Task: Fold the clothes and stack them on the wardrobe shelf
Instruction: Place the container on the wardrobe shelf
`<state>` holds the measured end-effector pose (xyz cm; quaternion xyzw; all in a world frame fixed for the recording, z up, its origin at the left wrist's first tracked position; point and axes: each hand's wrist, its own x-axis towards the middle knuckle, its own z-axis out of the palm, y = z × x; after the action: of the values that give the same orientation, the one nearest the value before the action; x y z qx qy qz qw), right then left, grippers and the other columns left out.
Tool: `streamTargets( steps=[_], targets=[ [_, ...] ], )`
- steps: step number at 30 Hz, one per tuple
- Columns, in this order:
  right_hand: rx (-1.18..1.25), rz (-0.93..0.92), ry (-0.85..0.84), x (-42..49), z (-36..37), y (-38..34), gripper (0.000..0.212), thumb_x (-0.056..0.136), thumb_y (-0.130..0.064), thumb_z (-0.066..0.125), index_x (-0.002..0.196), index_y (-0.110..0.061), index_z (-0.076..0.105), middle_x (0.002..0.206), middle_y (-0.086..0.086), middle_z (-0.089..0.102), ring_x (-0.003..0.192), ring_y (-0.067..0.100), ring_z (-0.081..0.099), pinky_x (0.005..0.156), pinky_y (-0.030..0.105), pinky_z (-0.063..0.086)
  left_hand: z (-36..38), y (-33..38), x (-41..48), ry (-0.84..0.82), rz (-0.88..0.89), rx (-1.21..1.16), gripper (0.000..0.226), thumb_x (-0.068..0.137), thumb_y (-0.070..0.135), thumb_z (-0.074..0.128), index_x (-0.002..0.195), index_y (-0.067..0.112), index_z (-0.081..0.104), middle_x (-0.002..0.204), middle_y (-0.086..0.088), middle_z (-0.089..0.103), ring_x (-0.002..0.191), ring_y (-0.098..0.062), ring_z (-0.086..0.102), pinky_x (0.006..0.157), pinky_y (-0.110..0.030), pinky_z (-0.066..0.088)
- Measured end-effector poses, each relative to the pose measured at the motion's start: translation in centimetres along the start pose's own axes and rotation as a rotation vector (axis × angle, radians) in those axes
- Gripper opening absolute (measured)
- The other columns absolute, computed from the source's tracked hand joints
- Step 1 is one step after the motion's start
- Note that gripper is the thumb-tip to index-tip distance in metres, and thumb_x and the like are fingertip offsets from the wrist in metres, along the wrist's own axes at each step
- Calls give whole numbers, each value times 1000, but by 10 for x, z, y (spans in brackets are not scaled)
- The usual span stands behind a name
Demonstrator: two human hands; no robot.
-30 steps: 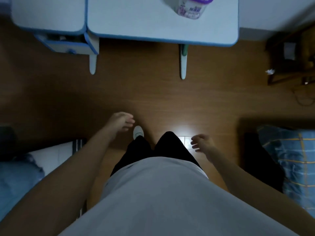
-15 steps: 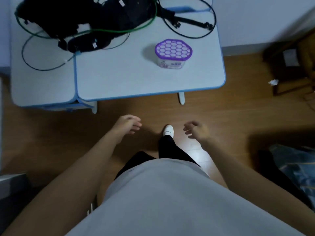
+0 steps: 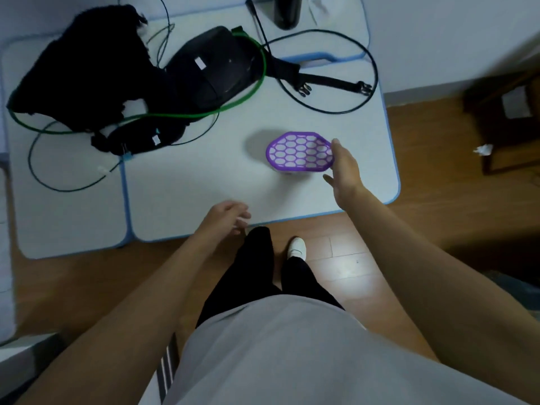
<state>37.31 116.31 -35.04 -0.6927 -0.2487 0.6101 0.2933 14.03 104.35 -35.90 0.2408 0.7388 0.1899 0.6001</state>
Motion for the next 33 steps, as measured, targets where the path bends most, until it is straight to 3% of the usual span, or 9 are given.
streamTargets(
  steps=[3,6,9,13,17,20,23,28,33],
  targets=[
    [95,67,45,12,12,3,28,102,-47,43,101,-30,65,100,-9,72,98,9,65,105,41,43,5,55,35,-89,32,-85,27,102,29,50,121,12,58,116,-4,66,82,-15,65,60,-26,50],
    [158,98,113,16,22,12,40,101,-52,43,112,-21,66,112,3,73,113,17,62,102,41,47,12,93,66,-203,27,-53,34,104,42,42,127,20,52,127,0,60,108,-16,62,68,-33,54],
    [206,110,198,24,30,19,39,98,-58,43,89,-28,66,80,-12,72,80,3,69,83,28,52,23,110,87,-275,4,-34,44,105,49,32,132,22,53,127,1,63,111,-9,60,75,-35,56],
    [306,128,258,31,48,21,45,99,-60,39,78,-24,58,58,-13,65,55,1,63,73,25,49,38,107,95,-272,-52,-135,45,103,56,29,103,28,64,103,4,70,91,-6,66,95,-32,51],
    [334,141,185,29,61,14,42,99,-61,37,98,-29,64,87,-13,75,87,6,70,87,36,50,37,104,90,-150,-88,-334,30,103,49,38,99,31,61,90,14,70,86,-6,67,82,-28,55],
    [293,162,110,20,64,8,35,100,-59,37,103,-33,61,106,-13,69,107,7,61,109,47,36,30,101,82,-114,-60,-400,22,101,46,44,105,32,60,101,11,70,95,-10,66,87,-34,53],
    [241,151,17,7,65,-5,32,99,-57,39,111,-33,58,120,-10,62,122,13,52,115,53,24,20,100,64,-95,-16,-482,26,99,48,48,115,31,58,109,8,69,100,-12,65,82,-33,53],
    [150,70,-146,-20,72,-40,30,100,-50,44,115,-27,56,121,-4,65,115,16,59,109,50,37,8,99,18,7,130,-628,15,98,41,53,110,34,57,109,11,67,101,-10,65,77,-27,52],
    [13,-66,-325,-42,67,-63,28,95,-48,53,109,-24,60,112,-1,71,105,19,68,87,42,54,8,99,-37,163,267,-778,17,97,42,53,110,31,60,116,2,66,110,-19,62,91,-35,54]
  ],
)
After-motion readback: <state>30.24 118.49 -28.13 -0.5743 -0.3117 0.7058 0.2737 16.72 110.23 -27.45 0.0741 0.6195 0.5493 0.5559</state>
